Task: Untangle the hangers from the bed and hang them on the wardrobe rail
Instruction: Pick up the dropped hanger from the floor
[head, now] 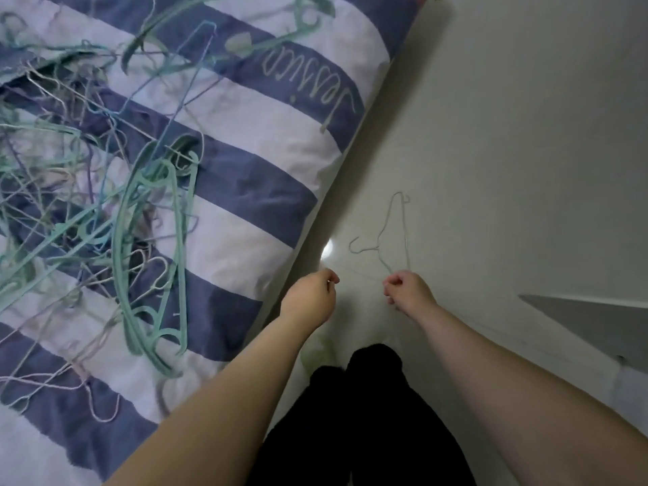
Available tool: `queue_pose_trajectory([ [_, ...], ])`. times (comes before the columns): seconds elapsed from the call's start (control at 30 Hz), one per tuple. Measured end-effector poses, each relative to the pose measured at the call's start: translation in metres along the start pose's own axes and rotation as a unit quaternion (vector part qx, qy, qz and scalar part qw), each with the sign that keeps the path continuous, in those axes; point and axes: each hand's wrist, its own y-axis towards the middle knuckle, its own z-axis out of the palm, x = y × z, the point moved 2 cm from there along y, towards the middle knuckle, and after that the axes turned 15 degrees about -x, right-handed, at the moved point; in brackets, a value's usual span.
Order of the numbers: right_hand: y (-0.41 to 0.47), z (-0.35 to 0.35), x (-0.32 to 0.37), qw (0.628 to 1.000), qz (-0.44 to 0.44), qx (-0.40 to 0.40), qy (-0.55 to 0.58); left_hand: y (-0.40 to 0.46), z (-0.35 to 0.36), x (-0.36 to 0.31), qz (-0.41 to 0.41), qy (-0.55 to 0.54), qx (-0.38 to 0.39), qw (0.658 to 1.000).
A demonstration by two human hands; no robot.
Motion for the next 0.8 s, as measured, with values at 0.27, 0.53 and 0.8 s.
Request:
queue_pose_trajectory([
  [0.27, 0.154, 0.104, -0.098, 0.996, 0.056, -0.018, -0.064, 0.109, 0.112, 0.044, -0.010, -0.009, -0.020, 1.000],
  [0.53, 0.231, 0.160, -0.132, 0.984, 0.004, -0.051, -0.172, 0.173, 0.172, 0.065, 0.015, 0.013, -0.027, 0.999],
  [0.8, 0.276, 0.183, -0.140, 0.951, -0.065, -0.103, -0.284, 0.204, 0.185, 0.073, -0.002, 0.022, -0.058, 0.998],
])
